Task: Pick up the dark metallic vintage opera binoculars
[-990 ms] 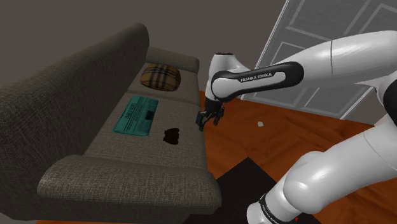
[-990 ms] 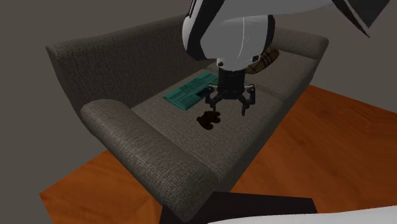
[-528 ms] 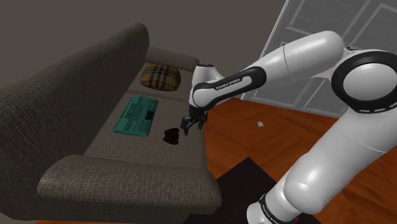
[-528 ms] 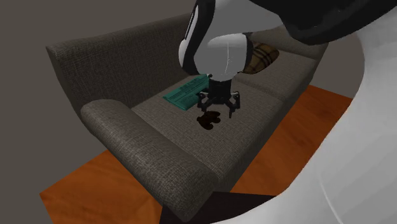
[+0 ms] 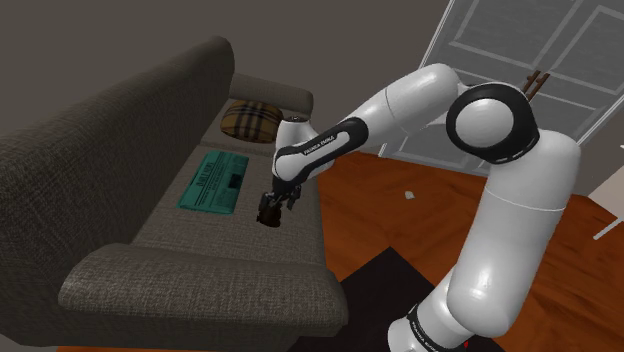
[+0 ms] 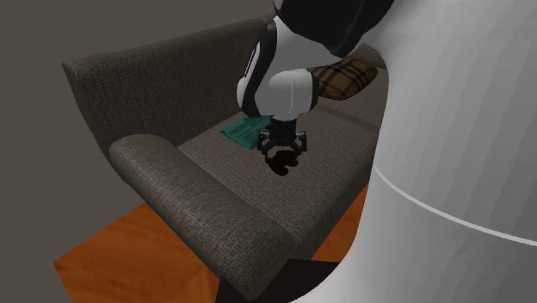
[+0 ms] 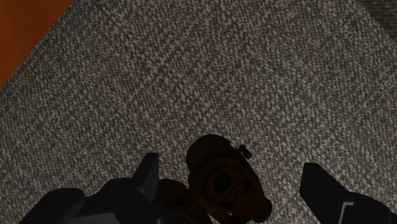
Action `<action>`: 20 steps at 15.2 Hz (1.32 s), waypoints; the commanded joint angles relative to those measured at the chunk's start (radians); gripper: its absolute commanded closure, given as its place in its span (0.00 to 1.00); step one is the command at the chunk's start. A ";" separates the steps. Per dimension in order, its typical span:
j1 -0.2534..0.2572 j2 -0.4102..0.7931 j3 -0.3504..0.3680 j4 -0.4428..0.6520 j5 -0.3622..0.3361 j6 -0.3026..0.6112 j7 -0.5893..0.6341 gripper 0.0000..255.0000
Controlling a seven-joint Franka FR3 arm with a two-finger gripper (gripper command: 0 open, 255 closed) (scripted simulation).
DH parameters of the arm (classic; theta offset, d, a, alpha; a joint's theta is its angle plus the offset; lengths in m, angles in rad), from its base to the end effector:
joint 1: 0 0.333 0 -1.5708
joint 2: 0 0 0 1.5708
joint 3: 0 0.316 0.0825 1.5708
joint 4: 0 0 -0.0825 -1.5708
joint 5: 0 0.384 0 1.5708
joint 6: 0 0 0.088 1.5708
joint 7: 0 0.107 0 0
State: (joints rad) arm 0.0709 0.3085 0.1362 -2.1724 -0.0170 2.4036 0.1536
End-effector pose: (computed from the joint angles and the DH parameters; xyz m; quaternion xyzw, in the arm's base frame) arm 0.5432 0.1141 0.2445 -0.9987 -0.0308 0.0392 0.0083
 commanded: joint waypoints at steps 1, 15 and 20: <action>0.002 0.054 0.000 0.042 -0.004 0.015 -0.005 0.00; 0.008 0.137 -0.009 0.045 -0.017 0.094 0.002 1.00; 0.009 0.138 -0.009 0.045 -0.018 0.096 0.002 1.00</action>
State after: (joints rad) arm 0.0798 0.4438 0.1276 -2.1269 -0.0347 2.4977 0.1556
